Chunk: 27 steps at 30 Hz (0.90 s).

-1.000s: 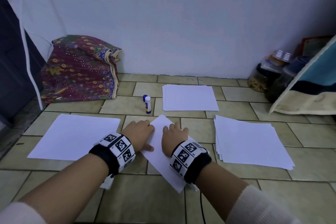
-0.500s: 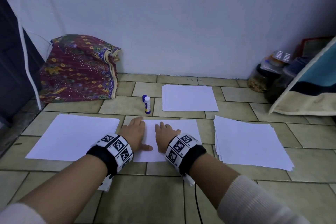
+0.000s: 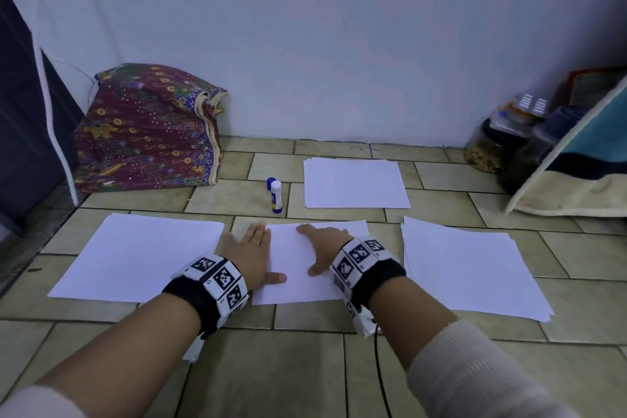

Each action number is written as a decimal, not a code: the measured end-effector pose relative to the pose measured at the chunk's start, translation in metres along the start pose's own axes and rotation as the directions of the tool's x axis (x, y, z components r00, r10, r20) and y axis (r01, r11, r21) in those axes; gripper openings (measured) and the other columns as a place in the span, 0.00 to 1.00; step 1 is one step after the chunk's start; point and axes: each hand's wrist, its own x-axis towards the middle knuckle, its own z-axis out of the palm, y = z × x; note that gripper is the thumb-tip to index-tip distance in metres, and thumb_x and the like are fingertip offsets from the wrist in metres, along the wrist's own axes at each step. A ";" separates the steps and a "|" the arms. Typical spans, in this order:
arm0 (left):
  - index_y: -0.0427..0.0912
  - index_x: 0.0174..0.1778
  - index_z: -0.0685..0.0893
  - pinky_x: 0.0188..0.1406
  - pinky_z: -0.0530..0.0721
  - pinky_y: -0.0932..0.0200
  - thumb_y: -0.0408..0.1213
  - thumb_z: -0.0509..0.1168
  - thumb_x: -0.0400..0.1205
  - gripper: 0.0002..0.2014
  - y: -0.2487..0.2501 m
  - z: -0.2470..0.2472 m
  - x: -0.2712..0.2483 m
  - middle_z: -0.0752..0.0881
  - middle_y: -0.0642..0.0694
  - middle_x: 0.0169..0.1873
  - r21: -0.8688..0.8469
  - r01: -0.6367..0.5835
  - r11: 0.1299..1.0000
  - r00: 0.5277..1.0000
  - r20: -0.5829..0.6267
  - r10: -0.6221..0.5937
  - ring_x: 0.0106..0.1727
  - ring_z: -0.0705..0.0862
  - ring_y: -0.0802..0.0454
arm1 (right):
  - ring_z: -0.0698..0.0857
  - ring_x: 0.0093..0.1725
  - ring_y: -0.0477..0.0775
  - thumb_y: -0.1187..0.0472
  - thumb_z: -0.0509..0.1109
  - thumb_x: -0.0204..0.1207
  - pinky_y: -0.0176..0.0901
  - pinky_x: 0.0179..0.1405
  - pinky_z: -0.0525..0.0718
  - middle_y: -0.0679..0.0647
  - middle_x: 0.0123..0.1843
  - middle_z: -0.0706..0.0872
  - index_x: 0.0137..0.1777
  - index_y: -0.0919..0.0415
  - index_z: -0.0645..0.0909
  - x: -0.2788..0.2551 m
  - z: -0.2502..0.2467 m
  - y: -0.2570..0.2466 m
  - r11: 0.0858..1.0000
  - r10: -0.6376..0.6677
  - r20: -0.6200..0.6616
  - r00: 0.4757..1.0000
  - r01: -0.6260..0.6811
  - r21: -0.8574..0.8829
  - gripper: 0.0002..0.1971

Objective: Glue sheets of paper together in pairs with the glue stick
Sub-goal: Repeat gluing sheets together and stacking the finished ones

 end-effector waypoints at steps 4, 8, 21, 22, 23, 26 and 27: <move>0.34 0.83 0.35 0.81 0.50 0.36 0.65 0.52 0.82 0.49 -0.002 0.001 0.001 0.34 0.41 0.83 0.018 -0.013 1.000 1.000 0.001 0.013 0.84 0.35 0.49 | 0.74 0.72 0.60 0.49 0.74 0.73 0.62 0.76 0.65 0.57 0.73 0.76 0.82 0.51 0.54 -0.008 0.000 0.030 0.992 0.083 -0.044 0.996 -0.078 0.098 0.42; 0.35 0.83 0.34 0.81 0.49 0.36 0.66 0.51 0.82 0.49 -0.004 0.004 0.002 0.33 0.42 0.83 0.034 -0.023 0.999 1.000 0.003 0.023 0.84 0.35 0.49 | 0.76 0.70 0.60 0.47 0.73 0.74 0.59 0.72 0.71 0.57 0.70 0.77 0.81 0.53 0.55 -0.013 -0.001 0.059 0.975 0.177 -0.045 0.983 -0.169 0.142 0.41; 0.39 0.74 0.72 0.77 0.52 0.33 0.70 0.49 0.80 0.40 0.019 -0.032 -0.013 0.74 0.42 0.72 0.287 -0.012 0.958 0.988 -0.143 0.055 0.76 0.67 0.43 | 0.64 0.74 0.62 0.60 0.62 0.81 0.54 0.65 0.71 0.62 0.75 0.61 0.74 0.56 0.67 -0.023 0.012 0.030 0.915 0.308 -0.272 0.912 -0.363 -0.179 0.22; 0.40 0.74 0.71 0.77 0.55 0.34 0.67 0.52 0.81 0.36 0.025 -0.032 -0.015 0.73 0.43 0.72 0.251 -0.061 0.966 0.980 -0.166 0.105 0.75 0.69 0.44 | 0.64 0.73 0.62 0.61 0.61 0.81 0.54 0.65 0.70 0.62 0.75 0.61 0.75 0.55 0.67 -0.023 0.015 0.027 0.931 0.267 -0.260 0.928 -0.318 -0.180 0.22; 0.41 0.75 0.69 0.76 0.58 0.37 0.62 0.54 0.83 0.33 0.030 -0.029 -0.015 0.71 0.43 0.74 0.209 -0.144 0.967 0.965 -0.187 0.184 0.75 0.69 0.44 | 0.65 0.73 0.62 0.62 0.60 0.81 0.55 0.66 0.70 0.61 0.74 0.62 0.76 0.53 0.66 -0.022 0.017 0.023 0.949 0.223 -0.241 0.945 -0.267 -0.168 0.23; 0.42 0.77 0.65 0.72 0.67 0.45 0.51 0.60 0.84 0.29 0.042 -0.014 -0.015 0.66 0.45 0.78 0.141 -0.354 0.925 0.902 -0.209 0.377 0.76 0.67 0.46 | 0.65 0.72 0.61 0.57 0.61 0.81 0.57 0.66 0.70 0.59 0.74 0.62 0.78 0.46 0.63 -0.021 0.025 0.013 0.971 0.184 -0.173 0.968 -0.206 -0.119 0.25; 0.42 0.77 0.66 0.69 0.70 0.47 0.50 0.61 0.83 0.28 0.044 -0.011 -0.016 0.67 0.45 0.76 0.120 -0.357 0.927 0.901 -0.219 0.375 0.75 0.67 0.47 | 0.64 0.72 0.61 0.54 0.60 0.82 0.58 0.66 0.70 0.59 0.74 0.62 0.78 0.47 0.62 -0.022 0.026 0.008 0.971 0.201 -0.160 0.966 -0.218 -0.096 0.25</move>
